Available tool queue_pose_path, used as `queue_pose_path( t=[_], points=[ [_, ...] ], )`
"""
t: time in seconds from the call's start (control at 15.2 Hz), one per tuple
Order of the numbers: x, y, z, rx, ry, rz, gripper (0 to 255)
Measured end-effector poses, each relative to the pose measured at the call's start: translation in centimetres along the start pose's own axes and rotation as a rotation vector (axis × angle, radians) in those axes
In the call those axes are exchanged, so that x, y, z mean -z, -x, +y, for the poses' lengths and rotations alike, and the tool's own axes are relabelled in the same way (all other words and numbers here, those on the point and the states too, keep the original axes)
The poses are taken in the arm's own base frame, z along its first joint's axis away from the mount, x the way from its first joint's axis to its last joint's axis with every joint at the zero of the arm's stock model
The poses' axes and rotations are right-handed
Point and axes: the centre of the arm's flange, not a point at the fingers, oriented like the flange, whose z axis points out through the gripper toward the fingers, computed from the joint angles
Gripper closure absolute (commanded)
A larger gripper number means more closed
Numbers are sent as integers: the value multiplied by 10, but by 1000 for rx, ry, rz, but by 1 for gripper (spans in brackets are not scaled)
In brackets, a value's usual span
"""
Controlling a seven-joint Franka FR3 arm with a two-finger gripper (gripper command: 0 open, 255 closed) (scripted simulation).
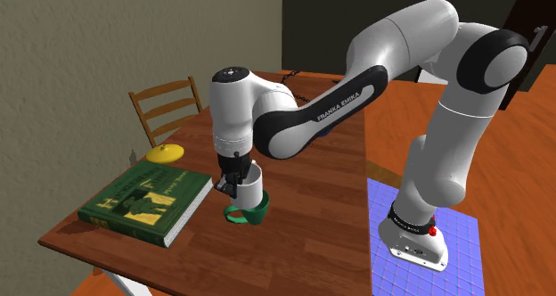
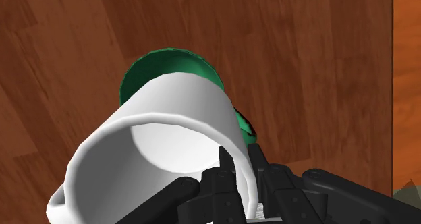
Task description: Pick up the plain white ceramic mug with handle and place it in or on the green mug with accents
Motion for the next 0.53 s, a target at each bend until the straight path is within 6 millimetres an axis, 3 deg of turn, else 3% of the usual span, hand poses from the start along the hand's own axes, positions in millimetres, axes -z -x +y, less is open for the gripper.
queue_pose_path(
  t=[0.07, 0.13, 0.53],
  points=[
    [0, 0, 0, 0, 0, 0, 255],
    [0, 0, 0, 0, 0, 0, 0],
    [-2, 0, 1, 0, 2, -3, 0]
  ],
)
